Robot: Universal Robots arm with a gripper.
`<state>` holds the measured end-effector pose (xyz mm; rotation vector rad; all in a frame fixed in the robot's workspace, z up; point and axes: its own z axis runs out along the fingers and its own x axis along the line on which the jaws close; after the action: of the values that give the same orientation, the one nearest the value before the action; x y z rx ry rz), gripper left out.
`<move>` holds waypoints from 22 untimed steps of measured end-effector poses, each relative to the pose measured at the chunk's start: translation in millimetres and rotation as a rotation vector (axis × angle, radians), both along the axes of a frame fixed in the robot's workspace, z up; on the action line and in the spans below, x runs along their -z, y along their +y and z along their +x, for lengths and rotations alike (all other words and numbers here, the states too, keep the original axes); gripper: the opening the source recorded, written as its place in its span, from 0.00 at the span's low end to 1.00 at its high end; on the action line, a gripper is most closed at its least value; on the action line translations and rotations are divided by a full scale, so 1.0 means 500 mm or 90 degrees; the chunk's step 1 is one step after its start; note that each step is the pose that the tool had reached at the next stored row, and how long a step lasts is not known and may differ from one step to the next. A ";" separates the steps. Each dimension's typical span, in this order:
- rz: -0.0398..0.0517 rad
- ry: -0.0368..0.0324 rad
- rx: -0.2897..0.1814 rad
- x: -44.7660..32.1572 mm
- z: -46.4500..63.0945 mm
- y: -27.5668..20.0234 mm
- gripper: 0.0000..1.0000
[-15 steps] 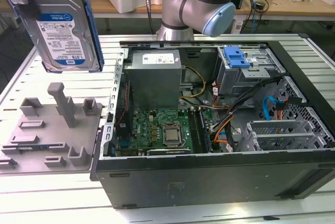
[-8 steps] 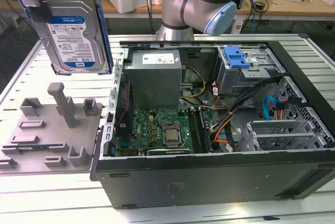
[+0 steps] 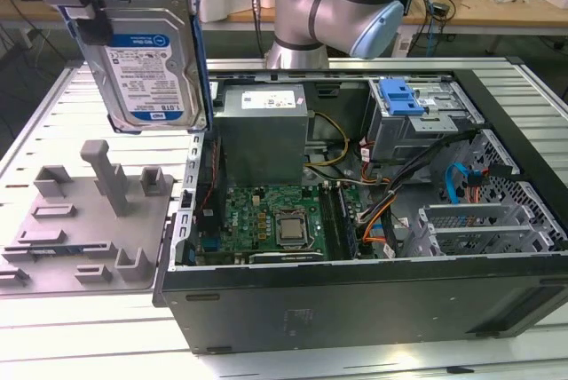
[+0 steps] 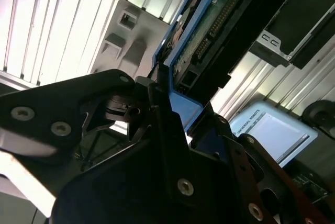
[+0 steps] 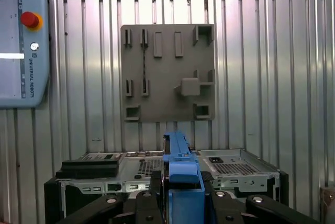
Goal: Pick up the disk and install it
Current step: 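Pick up the disk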
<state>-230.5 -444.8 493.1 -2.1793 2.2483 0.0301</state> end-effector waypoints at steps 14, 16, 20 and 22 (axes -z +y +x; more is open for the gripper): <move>0.0182 0.0085 0.000 0.000 0.084 -0.0529 0.37; 0.0193 0.0096 0.000 -0.001 0.098 -0.0632 0.37; 0.0204 0.0103 0.000 -0.002 0.121 -0.0787 0.37; 0.0209 0.0105 0.000 -0.003 0.134 -0.0860 0.37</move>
<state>-163.8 -487.8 494.5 -2.1710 2.2396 0.0848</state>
